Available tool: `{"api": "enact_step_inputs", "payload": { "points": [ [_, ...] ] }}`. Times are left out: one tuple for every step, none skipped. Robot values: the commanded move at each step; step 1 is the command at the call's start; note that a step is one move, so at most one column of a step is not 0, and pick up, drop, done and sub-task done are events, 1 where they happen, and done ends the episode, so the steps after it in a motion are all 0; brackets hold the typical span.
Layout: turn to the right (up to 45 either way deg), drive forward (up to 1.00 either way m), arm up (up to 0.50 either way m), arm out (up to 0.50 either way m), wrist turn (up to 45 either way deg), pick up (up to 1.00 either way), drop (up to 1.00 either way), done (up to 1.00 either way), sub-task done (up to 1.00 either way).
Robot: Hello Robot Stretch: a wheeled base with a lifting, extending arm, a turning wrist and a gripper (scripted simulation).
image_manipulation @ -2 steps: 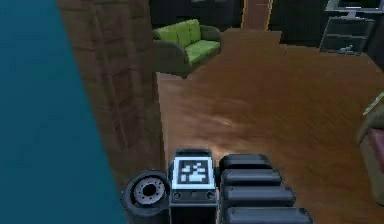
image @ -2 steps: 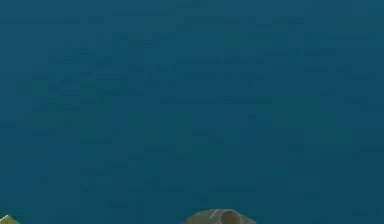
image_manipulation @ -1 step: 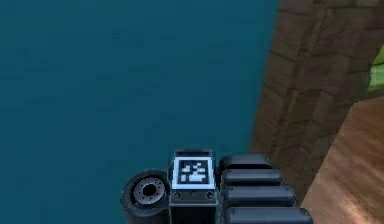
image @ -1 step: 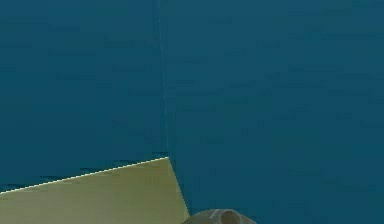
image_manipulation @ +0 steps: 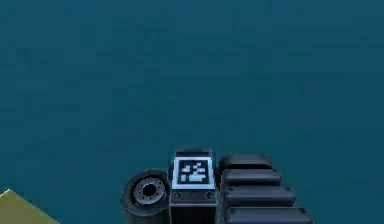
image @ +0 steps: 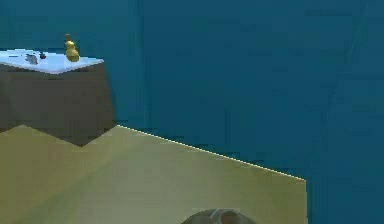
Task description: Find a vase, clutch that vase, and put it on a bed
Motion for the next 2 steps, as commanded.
{"api": "enact_step_inputs", "payload": {
  "points": [
    [-45.0,0.0,0.0,0.0,0.0,0.0,0.0,0.0,0.0],
    [-18.0,0.0,0.0,0.0,0.0,0.0,0.0,0.0,0.0]
  ]
}}
